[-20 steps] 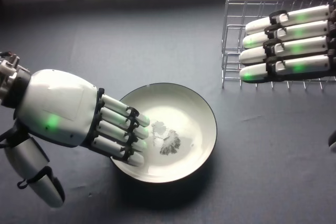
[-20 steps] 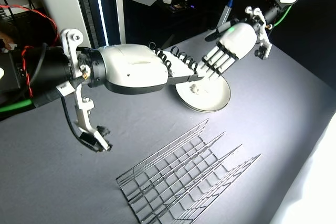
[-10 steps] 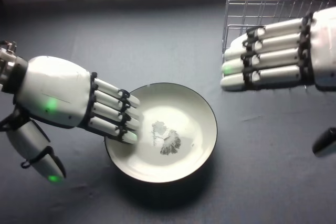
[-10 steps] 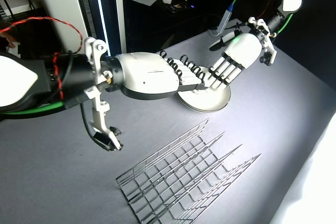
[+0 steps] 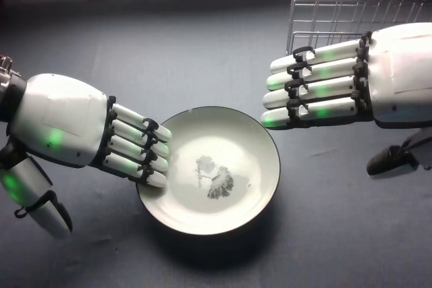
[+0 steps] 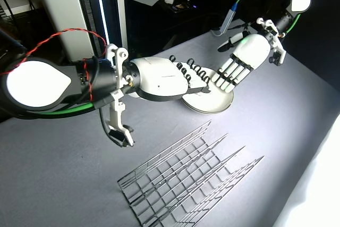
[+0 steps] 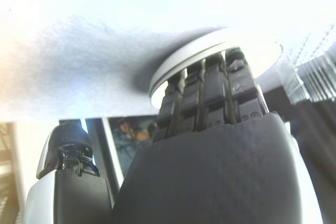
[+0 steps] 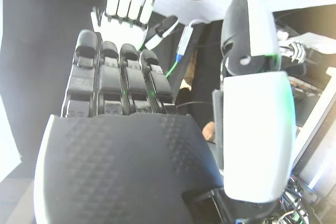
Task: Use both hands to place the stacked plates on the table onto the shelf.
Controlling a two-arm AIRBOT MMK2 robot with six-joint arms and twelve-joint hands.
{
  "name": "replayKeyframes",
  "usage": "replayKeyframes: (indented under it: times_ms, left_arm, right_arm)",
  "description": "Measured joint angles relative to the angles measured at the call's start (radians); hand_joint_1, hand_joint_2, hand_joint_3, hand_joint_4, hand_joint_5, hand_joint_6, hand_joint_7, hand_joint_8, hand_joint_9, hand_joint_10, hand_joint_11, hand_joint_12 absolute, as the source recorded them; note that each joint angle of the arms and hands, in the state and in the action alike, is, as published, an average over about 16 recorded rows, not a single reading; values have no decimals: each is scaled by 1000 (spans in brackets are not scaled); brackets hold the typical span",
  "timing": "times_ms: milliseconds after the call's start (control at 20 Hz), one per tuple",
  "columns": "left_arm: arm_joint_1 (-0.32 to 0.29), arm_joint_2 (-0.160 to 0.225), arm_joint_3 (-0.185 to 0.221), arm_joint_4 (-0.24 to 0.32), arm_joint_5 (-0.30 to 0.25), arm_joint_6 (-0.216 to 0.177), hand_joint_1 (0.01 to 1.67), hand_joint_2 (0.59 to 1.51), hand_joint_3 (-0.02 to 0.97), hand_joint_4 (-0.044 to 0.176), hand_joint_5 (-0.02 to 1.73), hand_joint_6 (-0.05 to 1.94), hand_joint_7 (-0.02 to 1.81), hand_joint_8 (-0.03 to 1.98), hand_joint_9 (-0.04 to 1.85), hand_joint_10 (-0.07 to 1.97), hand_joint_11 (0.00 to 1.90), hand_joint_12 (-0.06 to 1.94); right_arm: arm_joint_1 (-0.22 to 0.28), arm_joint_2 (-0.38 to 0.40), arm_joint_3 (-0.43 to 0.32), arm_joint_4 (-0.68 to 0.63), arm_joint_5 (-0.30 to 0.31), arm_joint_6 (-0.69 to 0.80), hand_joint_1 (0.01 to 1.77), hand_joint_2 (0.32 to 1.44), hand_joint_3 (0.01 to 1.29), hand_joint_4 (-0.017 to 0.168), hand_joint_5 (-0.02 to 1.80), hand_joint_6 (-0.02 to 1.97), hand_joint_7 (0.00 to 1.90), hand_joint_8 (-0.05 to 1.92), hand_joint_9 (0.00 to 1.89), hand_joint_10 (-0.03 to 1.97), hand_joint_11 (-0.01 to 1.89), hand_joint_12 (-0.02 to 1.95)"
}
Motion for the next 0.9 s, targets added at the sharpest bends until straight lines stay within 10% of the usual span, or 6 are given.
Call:
replayKeyframes:
  times_ms: [900]
  left_arm:
    - [53, -44, -16, -40, 31, 34, 18, 1104, -5, -8, 37, -29, 13, -6, 20, 3, 21, 9]
  right_arm:
    - [-3, -10, 0, 2, -14, 0, 962, 985, 22, 3, 21, 13, 12, -3, 13, 11, 22, 255]
